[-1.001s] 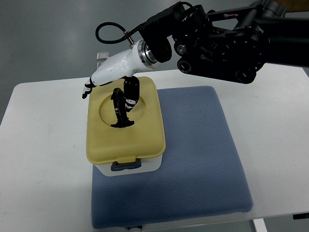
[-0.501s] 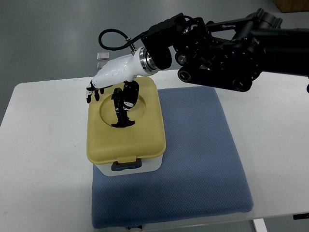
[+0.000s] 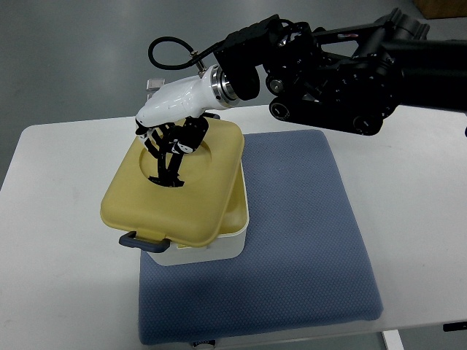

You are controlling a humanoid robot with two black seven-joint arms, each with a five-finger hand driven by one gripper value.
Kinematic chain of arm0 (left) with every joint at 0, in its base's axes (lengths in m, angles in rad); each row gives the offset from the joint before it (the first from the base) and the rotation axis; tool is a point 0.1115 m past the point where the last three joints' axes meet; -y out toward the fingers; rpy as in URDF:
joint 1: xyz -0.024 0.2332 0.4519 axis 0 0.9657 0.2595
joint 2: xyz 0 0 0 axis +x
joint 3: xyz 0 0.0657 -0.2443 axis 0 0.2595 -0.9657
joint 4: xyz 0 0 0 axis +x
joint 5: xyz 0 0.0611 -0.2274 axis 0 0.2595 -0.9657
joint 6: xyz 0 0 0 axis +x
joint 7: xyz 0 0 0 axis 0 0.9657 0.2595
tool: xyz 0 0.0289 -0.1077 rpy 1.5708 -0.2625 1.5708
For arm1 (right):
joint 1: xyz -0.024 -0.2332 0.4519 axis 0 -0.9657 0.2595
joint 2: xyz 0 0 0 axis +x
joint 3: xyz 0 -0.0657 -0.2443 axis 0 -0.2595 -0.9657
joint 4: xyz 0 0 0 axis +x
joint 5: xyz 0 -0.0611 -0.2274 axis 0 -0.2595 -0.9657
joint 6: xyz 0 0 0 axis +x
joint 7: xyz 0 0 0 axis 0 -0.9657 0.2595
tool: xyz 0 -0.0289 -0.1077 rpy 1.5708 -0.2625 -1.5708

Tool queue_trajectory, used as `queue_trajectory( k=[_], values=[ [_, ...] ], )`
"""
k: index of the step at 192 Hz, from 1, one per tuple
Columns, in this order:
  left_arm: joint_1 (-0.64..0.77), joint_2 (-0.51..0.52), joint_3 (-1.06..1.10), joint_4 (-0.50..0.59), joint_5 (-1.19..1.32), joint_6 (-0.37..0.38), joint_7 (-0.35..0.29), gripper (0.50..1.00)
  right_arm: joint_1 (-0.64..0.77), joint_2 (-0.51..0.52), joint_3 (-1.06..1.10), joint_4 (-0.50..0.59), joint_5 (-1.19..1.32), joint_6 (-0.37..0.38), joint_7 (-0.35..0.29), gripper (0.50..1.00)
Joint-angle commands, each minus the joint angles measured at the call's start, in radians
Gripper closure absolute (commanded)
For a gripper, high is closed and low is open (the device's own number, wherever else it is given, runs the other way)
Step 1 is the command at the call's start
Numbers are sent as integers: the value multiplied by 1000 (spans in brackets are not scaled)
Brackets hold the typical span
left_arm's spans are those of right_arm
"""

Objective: Open white storage box with right hand
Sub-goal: 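Lift the yellow lid up off the white box with the right hand, then carry the lid beside the box and lower it onto the blue mat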

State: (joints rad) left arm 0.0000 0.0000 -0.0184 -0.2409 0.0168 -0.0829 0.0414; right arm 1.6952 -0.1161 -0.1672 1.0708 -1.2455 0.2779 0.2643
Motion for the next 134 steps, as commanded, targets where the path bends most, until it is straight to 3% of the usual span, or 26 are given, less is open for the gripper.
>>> queue_trajectory(
  k=[1,21,43,78,134],
  values=[
    [0,0,0,0,0,0,0,500,20,-7,3,1,8,10,15,1000],
    [0,0,0,-3,0,0,0,500,75,-31,3,3,15,30,35,1000],
    [0,0,2,-6,0,0,0,500,138,-86,34,6,17,110,55,1000],
    [0,0,3,-5,0,0,0,500,182,-218,152,12,17,329,69,1000],
    [0,0,3,-5,0,0,0,500,210,-413,132,17,-18,333,73,1000]
  ],
)
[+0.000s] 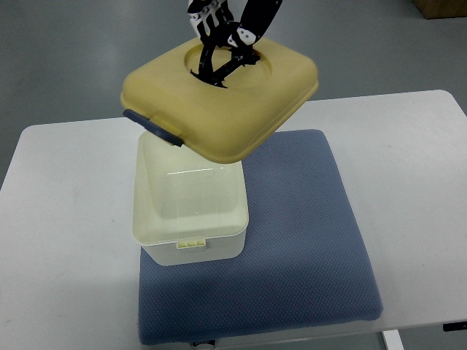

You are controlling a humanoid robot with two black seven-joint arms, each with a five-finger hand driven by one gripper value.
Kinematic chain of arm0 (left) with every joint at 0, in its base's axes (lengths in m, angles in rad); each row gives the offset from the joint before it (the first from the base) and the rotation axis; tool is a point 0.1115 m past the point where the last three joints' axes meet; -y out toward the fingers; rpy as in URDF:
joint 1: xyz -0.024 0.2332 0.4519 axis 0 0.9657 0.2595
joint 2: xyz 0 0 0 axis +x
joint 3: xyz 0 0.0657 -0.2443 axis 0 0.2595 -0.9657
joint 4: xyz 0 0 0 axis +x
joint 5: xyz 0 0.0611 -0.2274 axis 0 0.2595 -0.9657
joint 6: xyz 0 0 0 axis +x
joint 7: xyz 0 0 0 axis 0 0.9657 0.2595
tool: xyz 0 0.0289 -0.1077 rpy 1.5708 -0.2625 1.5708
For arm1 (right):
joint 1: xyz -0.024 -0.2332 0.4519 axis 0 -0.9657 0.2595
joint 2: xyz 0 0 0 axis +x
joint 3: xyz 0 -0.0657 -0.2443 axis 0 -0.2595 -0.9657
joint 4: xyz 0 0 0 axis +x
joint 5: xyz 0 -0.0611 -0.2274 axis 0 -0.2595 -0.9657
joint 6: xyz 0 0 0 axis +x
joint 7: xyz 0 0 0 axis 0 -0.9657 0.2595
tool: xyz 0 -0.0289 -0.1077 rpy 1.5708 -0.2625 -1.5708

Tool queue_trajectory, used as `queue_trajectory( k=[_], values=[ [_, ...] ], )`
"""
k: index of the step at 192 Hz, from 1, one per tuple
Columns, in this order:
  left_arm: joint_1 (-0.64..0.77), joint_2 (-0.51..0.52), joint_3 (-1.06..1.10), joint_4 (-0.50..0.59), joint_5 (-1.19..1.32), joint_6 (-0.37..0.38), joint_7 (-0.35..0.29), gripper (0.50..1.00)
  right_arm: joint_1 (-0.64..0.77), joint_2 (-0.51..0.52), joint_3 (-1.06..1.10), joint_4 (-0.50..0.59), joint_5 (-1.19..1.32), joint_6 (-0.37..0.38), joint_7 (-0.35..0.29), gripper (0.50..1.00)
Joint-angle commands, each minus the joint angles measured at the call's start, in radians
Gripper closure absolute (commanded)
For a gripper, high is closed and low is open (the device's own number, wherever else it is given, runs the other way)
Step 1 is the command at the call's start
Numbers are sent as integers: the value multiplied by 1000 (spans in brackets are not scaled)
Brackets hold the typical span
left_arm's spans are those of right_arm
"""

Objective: Open white storage box with right hand
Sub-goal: 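Carry the lid beside the box and lower it onto the blue mat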

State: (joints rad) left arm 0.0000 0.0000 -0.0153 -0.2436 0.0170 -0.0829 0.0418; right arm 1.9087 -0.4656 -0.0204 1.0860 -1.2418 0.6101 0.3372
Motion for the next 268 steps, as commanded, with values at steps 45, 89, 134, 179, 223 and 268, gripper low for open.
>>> queue_trajectory(
  k=[45,89,134,179,223,268],
  values=[
    [0,0,0,-5,0,0,1,500,-43,-159,-162,2,-108,1,8,1000],
    [0,0,0,-2,0,0,1,500,-106,-188,-299,0,-163,1,11,1000],
    [0,0,0,0,0,0,1,500,-154,-189,-398,-9,-168,1,17,1000],
    [0,0,0,3,0,0,1,500,-215,-173,-408,-12,-168,-26,17,1000],
    [0,0,1,1,0,0,1,500,-252,-116,-406,-17,-166,-92,14,1000],
    [0,0,1,3,0,0,1,500,-260,-38,-405,-49,-165,-136,13,1000]
  ],
)
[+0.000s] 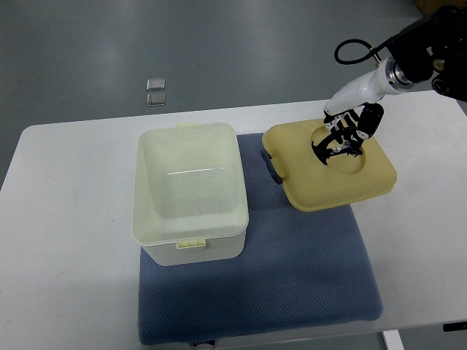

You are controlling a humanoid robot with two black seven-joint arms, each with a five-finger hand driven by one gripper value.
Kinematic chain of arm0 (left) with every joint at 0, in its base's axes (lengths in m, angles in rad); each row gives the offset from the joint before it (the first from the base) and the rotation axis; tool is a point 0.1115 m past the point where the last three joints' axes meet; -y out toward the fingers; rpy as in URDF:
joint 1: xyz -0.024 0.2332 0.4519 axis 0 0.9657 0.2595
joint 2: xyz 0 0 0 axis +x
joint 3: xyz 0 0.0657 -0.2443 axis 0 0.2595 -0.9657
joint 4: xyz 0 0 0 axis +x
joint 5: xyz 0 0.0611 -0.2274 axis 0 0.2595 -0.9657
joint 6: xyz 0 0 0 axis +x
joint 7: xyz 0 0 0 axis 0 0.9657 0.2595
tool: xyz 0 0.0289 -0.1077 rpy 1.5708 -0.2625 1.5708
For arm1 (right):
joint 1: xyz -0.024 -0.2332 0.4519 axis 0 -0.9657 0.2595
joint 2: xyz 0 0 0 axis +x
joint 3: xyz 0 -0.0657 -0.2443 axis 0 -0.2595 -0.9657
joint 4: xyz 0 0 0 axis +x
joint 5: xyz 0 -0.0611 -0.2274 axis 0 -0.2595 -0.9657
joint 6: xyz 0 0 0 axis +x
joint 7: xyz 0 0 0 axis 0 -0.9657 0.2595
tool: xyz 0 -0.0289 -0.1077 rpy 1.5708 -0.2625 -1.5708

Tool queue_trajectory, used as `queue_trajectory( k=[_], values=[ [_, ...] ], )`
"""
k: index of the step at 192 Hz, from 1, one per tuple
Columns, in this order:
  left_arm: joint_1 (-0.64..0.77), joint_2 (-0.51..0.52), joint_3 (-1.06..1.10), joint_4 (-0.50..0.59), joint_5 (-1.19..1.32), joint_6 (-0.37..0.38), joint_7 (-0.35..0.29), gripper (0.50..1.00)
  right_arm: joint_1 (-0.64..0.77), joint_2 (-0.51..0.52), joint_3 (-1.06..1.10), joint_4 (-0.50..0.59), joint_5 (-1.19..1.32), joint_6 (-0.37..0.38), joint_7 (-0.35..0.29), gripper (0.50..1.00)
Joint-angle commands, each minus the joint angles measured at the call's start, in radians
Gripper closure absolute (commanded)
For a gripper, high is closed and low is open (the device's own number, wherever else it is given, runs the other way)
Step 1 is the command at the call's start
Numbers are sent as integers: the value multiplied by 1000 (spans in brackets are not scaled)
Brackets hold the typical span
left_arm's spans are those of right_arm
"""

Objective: Open white storage box with right hand
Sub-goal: 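Carry the lid beside the box and lower it onto the blue mat, then open the right hand to release the lid handle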

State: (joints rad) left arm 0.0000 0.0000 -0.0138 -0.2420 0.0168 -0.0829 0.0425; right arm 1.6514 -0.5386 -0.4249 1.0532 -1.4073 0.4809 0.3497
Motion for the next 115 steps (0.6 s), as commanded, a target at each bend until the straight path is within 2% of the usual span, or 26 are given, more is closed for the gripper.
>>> queue_trajectory(
  k=[1,115],
  values=[
    [0,0,0,1,0,0,-1,500,-4,38,0,-18,1,-7,0,1000],
    [0,0,-2,1,0,0,0,500,-73,230,0,-116,1,-36,-3,1000]
  ],
)
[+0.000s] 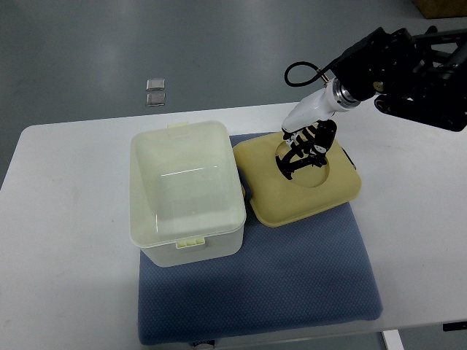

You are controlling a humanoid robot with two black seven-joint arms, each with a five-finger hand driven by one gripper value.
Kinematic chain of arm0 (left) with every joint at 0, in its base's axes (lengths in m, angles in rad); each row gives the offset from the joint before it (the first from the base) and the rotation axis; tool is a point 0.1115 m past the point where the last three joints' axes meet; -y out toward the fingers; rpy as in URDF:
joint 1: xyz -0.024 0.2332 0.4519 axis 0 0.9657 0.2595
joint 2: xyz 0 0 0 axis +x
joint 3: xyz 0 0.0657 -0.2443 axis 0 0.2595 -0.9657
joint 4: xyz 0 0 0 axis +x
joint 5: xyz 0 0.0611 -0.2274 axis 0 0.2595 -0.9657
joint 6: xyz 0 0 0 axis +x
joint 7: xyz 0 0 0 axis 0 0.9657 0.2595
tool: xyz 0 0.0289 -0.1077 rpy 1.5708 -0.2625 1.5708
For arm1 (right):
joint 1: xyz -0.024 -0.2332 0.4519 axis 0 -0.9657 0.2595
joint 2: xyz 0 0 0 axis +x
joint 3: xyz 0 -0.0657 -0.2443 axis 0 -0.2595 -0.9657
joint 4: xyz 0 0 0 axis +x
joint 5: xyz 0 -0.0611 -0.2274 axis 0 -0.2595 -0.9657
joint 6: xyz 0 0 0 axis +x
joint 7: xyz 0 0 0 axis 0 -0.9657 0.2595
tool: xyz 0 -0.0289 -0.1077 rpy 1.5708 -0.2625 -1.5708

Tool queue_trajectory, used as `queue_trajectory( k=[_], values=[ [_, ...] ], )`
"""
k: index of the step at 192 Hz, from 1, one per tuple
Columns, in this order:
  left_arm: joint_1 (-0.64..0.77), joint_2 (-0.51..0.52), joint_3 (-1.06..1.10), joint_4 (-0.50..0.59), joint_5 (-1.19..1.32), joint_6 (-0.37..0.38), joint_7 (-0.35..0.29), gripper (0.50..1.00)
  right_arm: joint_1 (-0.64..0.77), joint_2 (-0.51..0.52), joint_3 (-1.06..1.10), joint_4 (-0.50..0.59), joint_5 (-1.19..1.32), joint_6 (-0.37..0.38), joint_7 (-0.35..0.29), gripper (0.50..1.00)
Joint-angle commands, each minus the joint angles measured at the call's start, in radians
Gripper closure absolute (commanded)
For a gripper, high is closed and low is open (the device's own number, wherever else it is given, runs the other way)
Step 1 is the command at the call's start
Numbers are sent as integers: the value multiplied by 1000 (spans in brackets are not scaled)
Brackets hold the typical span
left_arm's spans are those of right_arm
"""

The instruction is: Open white storage box with right hand

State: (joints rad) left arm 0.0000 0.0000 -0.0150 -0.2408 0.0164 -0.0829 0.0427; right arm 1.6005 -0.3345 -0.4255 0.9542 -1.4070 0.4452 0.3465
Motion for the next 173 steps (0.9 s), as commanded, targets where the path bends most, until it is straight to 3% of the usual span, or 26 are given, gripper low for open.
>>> queue_trajectory(
  k=[1,31,32,33,34,35,36,37,38,40,111,145,173],
  values=[
    [0,0,0,0,-1,0,0,500,-24,28,1,-19,0,0,0,1000],
    [0,0,0,1,0,0,0,500,-36,34,11,-34,2,0,-1,1000],
    [0,0,0,1,0,0,0,500,-37,34,11,-34,3,1,-3,909],
    [0,0,0,1,0,0,0,500,-37,34,11,-34,3,1,-3,908],
    [0,0,0,0,-1,0,-1,500,-39,34,13,-34,6,0,-3,766],
    [0,0,0,0,-1,0,-1,500,-39,34,13,-34,6,0,-3,765],
    [0,0,0,0,-1,0,0,500,-40,32,13,-35,10,0,-3,659],
    [0,0,0,0,-1,0,0,500,-40,32,13,-35,10,0,-3,658],
    [0,0,0,1,-1,0,0,500,-42,32,13,-35,11,0,-3,563],
    [0,0,0,1,0,0,0,500,-43,32,13,-35,13,1,-3,552],
    [0,0,0,0,-1,0,-1,500,-48,-3,54,-75,40,-2,-3,554],
    [0,0,0,0,-1,0,0,500,-143,-67,361,-196,197,-6,-3,554],
    [0,0,1,0,-1,0,-1,500,-269,-90,643,-233,416,-10,-7,554]
  ],
)
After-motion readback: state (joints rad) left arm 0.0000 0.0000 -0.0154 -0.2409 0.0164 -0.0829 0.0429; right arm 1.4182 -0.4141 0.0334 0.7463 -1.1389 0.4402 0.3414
